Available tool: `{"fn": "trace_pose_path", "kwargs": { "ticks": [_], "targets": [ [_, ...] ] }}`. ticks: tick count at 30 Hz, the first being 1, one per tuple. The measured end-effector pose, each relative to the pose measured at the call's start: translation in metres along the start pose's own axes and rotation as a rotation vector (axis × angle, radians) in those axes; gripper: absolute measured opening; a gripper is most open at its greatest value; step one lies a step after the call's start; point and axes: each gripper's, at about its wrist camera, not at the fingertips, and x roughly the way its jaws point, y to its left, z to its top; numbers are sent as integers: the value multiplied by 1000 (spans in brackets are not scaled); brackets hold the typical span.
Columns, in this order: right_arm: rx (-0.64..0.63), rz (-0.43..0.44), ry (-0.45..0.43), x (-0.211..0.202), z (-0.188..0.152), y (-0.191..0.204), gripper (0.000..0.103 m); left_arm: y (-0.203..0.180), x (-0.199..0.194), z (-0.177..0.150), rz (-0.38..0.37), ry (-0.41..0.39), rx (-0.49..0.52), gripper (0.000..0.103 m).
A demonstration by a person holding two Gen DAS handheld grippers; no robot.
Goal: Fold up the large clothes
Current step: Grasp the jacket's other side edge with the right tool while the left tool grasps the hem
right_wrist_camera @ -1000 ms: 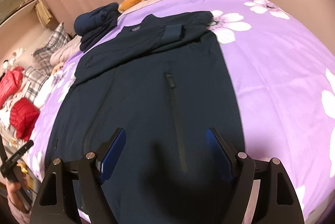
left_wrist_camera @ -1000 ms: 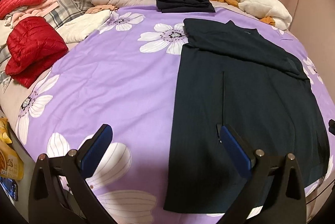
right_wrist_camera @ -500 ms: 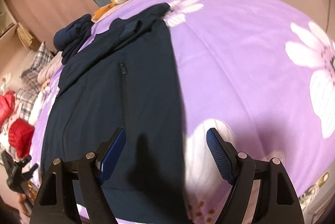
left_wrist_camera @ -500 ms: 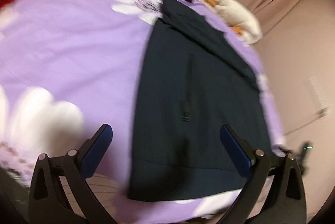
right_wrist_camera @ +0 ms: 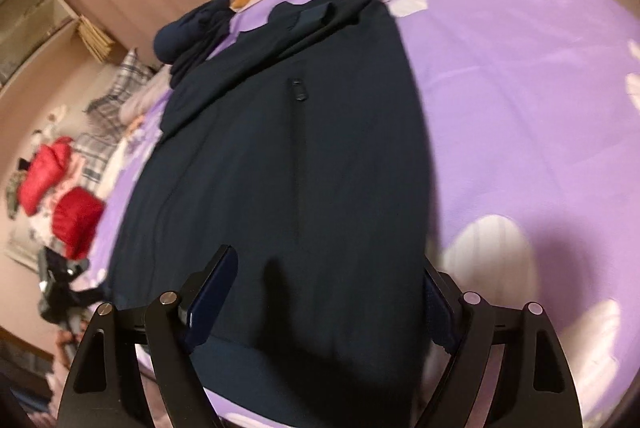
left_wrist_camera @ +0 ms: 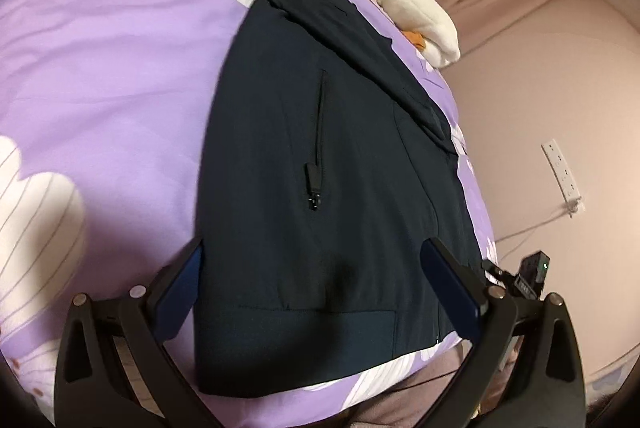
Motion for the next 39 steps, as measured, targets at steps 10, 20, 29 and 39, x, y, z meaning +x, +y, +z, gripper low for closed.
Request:
{"fn": "trace_pose_path", "kwargs": {
  "ticks": [10, 20, 29, 39],
  "targets": [
    [53, 131, 48, 26, 25, 1, 85, -2, 31, 30, -113, 94, -24, 102],
    [62, 217, 64, 10, 2, -4, 85, -9, 26, 14, -101, 100, 45, 102],
    [56, 167, 55, 21, 11, 4, 82, -9, 36, 21, -71, 114, 26, 101],
    [67, 92, 35, 25, 12, -2, 38, -5, 40, 28, -66, 112, 11, 89]
  ]
}}
